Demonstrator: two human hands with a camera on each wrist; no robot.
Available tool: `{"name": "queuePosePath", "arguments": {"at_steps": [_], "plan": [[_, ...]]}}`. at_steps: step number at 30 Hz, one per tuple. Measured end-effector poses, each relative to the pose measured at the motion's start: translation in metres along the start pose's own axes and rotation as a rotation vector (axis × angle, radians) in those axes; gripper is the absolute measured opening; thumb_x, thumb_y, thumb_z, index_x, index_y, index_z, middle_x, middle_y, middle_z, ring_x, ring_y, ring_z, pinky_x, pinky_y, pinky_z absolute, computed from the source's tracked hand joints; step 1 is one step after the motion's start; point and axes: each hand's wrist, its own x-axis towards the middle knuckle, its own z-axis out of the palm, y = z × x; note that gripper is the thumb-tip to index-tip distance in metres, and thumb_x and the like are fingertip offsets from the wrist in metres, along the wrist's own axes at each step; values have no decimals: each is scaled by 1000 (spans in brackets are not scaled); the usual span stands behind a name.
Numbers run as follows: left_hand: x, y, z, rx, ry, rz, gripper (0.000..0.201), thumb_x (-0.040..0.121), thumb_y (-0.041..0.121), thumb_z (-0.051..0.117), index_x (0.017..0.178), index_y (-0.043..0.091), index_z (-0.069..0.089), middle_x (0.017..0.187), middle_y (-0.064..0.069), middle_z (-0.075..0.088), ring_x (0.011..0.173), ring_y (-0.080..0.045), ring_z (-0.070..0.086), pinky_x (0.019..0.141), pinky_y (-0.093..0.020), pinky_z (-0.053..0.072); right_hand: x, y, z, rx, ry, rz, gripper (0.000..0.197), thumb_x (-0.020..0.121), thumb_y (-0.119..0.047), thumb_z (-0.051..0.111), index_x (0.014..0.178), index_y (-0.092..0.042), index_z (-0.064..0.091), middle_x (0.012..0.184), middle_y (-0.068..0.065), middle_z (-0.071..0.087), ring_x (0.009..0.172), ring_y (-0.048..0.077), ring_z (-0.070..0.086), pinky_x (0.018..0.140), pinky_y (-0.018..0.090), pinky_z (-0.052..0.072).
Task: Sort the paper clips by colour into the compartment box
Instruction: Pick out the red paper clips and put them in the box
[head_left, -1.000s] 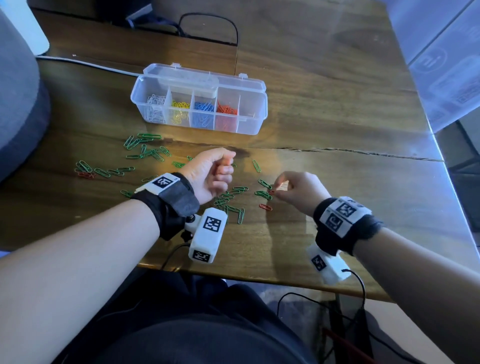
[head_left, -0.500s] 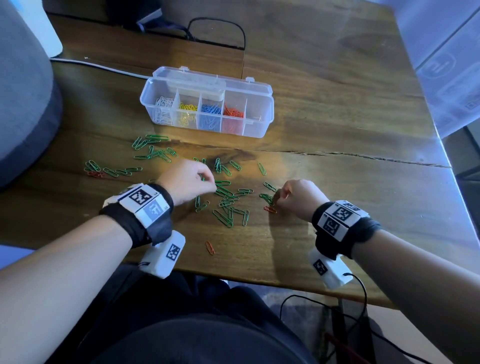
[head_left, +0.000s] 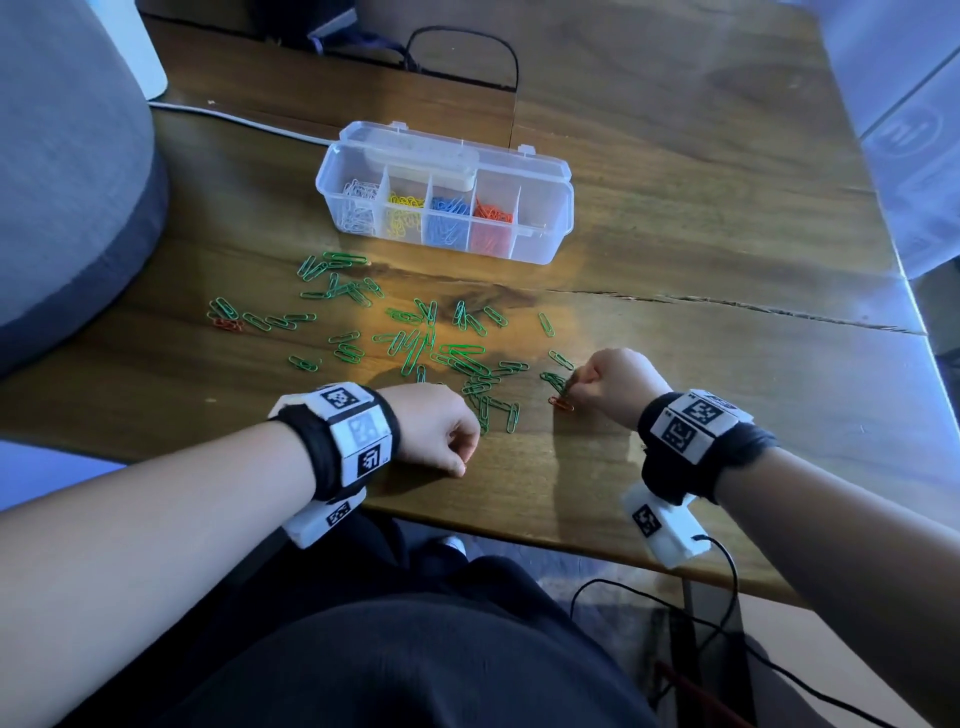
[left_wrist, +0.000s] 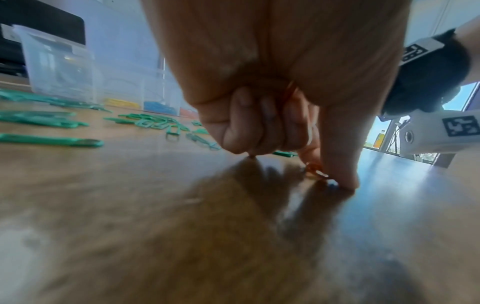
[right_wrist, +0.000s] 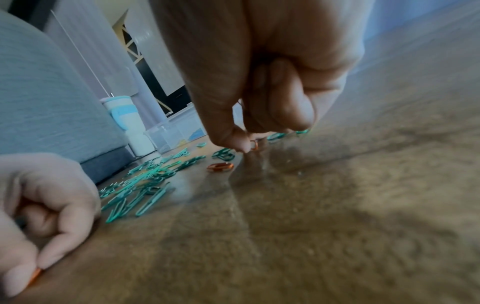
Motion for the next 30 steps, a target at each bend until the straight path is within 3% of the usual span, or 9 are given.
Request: {"name": "queuePosePath", "arguments": {"at_steps": [2, 4, 8, 10, 12, 18, 24, 26, 30], "plan": [[3, -1, -2, 3, 25, -9, 9, 85, 26, 62, 88, 18, 65, 71, 14, 51, 72, -6, 49, 61, -19, 37, -1, 2, -1, 149, -3, 32, 21, 83, -18, 62, 65, -10, 54, 58, -1, 45, 55, 16, 42, 47, 23, 30], [6, -3, -4, -132, 107, -38, 9, 88, 23, 61, 88, 14, 62, 69, 12, 48, 63, -3, 46, 56, -14, 33, -7, 3, -3, 543, -21, 67, 15, 84, -11, 56, 69, -10, 53, 60, 2, 44, 51, 14, 37, 45, 19, 29], [2, -1, -6, -1102, 314, -128, 26, 90, 2, 48, 67, 15, 47, 57, 1, 38, 44, -7, 33, 39, -16, 25, -19, 4, -6, 1298, -117, 122, 29, 83, 7, 35, 61, -10, 45, 66, 7, 54, 49, 12, 41, 36, 15, 30], [-3, 1, -7, -1547, 351, -101, 28, 89, -1, 36, 66, 14, 41, 56, 0, 36, 45, -9, 32, 39, -16, 24, -24, 5, -6, 1497, -151, 161, 30, 80, 8, 27, 64, -13, 41, 65, 4, 52, 47, 11, 43, 35, 14, 27], [-7, 0, -7, -1746, 344, -83, 26, 88, 0, 31, 68, 15, 38, 57, -1, 40, 46, -9, 37, 39, -16, 30, -27, 6, -8, 1592, -165, 177, 28, 78, 5, 23, 64, -15, 38, 62, 1, 45, 43, 9, 37, 36, 15, 21], [-8, -8, -4, -1711, 390, -271, 21, 85, -3, 32, 78, 10, 47, 56, 0, 41, 43, -8, 37, 36, -16, 32, -29, 4, 2, 1177, -65, 221, 29, 80, -1, 42, 57, -17, 35, 57, 0, 28, 40, 9, 22, 38, 12, 15], [-7, -5, -4, -1632, 320, -340, 19, 92, 9, 40, 80, 10, 53, 53, 6, 37, 42, -6, 31, 36, -14, 26, -34, 3, 3, 1572, -210, 379, 28, 87, -13, 46, 62, -17, 35, 55, -3, 37, 38, 6, 33, 29, 13, 19], [-6, -6, -5, -1608, 310, -356, 17, 92, 11, 42, 79, 10, 52, 54, 6, 36, 41, -6, 31, 36, -14, 26, -31, 1, 6, 1321, -84, 345, 27, 87, -13, 56, 64, -16, 41, 53, -3, 36, 35, 6, 30, 31, 14, 17], [-4, -4, -11, -1553, 318, -387, 18, 93, 11, 42, 77, 11, 51, 58, 4, 36, 40, -5, 32, 36, -13, 26, -31, -7, 11, 267, 112, 118, 19, 80, -31, 70, 79, -17, 58, 66, -6, 51, 54, 7, 45, 48, 19, 31]]}}
